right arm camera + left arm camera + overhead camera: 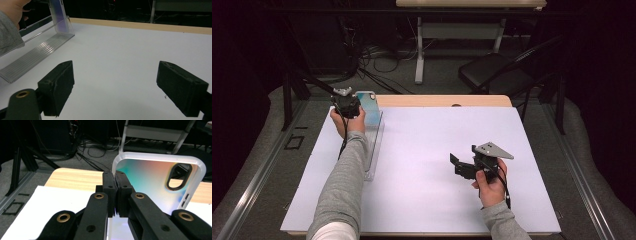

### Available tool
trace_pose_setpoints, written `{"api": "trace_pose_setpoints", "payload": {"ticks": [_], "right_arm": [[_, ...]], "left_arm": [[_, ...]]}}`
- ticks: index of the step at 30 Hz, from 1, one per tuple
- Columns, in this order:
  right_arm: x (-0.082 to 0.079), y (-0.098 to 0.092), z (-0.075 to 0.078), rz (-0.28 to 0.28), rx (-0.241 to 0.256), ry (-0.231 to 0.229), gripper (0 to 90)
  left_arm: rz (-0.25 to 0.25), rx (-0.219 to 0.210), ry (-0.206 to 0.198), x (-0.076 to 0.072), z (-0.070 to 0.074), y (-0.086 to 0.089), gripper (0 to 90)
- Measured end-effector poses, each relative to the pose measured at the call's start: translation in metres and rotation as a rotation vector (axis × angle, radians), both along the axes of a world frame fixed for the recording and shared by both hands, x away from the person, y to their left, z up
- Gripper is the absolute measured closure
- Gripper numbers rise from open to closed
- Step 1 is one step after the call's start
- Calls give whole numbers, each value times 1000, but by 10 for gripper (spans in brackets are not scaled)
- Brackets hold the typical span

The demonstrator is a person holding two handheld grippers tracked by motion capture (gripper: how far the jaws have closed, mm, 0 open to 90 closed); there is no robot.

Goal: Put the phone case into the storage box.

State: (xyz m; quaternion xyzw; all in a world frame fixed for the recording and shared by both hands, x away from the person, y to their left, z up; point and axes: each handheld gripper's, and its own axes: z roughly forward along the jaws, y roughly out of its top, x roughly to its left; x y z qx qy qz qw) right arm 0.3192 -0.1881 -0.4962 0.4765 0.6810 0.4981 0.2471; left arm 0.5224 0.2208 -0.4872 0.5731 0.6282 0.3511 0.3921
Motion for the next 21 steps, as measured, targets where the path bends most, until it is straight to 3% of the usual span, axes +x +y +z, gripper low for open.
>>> {"api": "trace_pose_setpoints", "payload": {"ticks": [10,21], "right_arm": [[0,2,-2,5,-1,10,143],[1,2,-3,5,-3,13,144]], "left_arm": [[5,-15,0,-1,-6,3,883],[-14,-2,-5,0,-6,0,871]]}}
